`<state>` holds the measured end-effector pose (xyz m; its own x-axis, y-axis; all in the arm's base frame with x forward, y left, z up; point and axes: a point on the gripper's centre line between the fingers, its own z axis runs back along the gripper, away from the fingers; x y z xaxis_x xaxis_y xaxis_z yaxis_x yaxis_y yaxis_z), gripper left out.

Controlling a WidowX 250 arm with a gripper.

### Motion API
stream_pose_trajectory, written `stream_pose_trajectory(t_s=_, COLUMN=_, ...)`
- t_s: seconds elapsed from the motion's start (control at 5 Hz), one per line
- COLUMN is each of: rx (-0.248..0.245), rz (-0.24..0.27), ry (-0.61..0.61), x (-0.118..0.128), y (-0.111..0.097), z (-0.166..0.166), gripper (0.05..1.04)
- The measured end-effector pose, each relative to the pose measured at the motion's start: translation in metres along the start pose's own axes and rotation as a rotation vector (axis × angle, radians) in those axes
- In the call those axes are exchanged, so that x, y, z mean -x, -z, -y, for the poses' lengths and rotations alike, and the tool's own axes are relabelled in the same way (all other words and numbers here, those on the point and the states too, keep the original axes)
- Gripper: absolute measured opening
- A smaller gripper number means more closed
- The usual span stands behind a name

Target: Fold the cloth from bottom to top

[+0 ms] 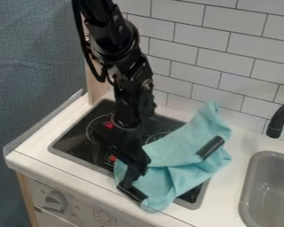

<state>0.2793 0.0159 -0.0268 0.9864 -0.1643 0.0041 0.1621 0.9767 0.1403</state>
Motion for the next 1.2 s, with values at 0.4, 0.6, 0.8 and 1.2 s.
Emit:
stream_pose_trajectory(t_s=0.4, rx=0.056, rz=0.003, ry=0.010, x=-0.003, y=0.008, z=0.009, gripper=0.938)
stream_pose_trajectory(t_s=0.6, rx=0.075, rz=0.001, ry=-0.011, x=-0.002, y=0.013, z=0.009, gripper=0.668)
stream_pose_trajectory(t_s=0.8, rx=0.072, rz=0.008, ry=-0.006, x=-0.003, y=0.013, z=0.009, gripper=0.463)
stream_pose_trajectory(t_s=1.2, rx=0.071, rz=0.021, ry=0.001, x=-0.005, y=0.014, z=0.009, gripper=0.195)
